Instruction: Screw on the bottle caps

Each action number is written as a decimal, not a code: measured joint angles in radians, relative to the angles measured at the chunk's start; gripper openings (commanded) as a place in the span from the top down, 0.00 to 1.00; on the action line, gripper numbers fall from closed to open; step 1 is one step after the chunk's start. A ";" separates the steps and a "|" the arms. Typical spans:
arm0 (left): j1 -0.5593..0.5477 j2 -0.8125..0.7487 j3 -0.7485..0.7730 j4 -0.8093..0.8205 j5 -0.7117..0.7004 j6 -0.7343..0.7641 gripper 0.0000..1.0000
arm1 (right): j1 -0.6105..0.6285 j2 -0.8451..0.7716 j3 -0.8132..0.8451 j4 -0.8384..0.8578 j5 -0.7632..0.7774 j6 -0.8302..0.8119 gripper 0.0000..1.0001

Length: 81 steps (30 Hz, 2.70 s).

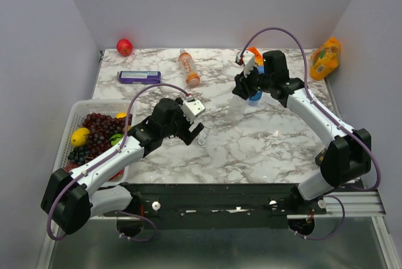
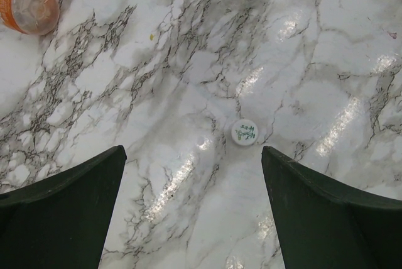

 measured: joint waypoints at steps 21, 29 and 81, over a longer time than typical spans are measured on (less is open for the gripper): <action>0.037 0.026 0.032 -0.005 -0.041 -0.059 0.01 | 0.000 0.000 0.016 -0.009 -0.024 0.050 0.00; 0.164 0.355 0.580 -0.100 -0.195 -0.229 0.02 | 0.000 -0.029 0.152 -0.013 -0.070 0.167 0.00; 0.316 1.275 1.329 -0.254 -0.172 -0.498 0.66 | 0.000 -0.115 0.153 -0.080 -0.086 0.253 0.00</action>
